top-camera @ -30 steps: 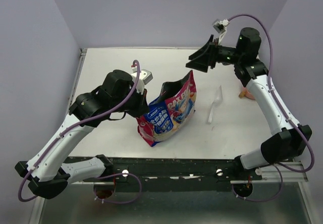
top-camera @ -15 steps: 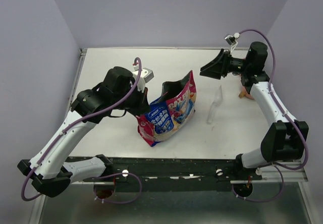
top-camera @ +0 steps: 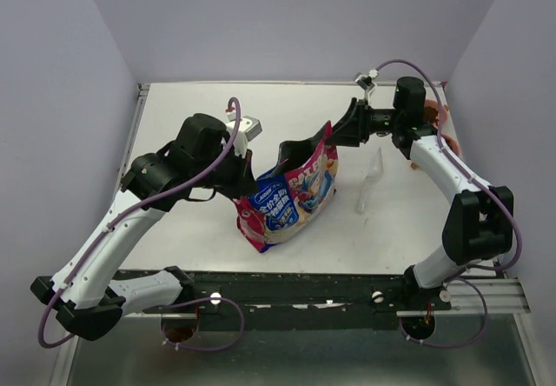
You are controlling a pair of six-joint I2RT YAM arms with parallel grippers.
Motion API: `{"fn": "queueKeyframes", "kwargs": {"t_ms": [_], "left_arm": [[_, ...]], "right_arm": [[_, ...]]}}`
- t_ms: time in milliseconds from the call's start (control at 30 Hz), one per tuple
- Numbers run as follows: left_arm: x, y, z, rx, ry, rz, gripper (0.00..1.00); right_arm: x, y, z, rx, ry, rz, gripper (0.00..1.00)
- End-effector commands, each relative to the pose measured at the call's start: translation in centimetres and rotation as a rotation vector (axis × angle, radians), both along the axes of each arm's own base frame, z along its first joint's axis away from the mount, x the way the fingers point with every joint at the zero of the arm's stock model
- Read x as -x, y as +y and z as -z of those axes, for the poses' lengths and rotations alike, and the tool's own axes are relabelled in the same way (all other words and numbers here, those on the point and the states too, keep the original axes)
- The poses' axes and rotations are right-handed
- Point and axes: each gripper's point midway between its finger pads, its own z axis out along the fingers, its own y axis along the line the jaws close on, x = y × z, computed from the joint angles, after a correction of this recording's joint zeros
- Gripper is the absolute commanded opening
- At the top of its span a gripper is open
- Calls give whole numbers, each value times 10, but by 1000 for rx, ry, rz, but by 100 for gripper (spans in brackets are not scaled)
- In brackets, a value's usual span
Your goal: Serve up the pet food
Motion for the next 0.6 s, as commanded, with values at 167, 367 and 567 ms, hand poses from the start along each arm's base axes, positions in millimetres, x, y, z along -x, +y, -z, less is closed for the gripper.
{"fn": "queueKeyframes", "kwargs": {"t_ms": [167,367,567], "left_arm": [[4,10,-4,17,5,-49,0],[-1,12,-2,17,-2,-72,0],[-5,22,3,-1,-36,-82,0]], "right_arm": [[6,25,-10,-8,-85,-64,65],[3,28,-7,-14,-77,-96,56],[3,28,-12,-9,-102,-59,26]]}}
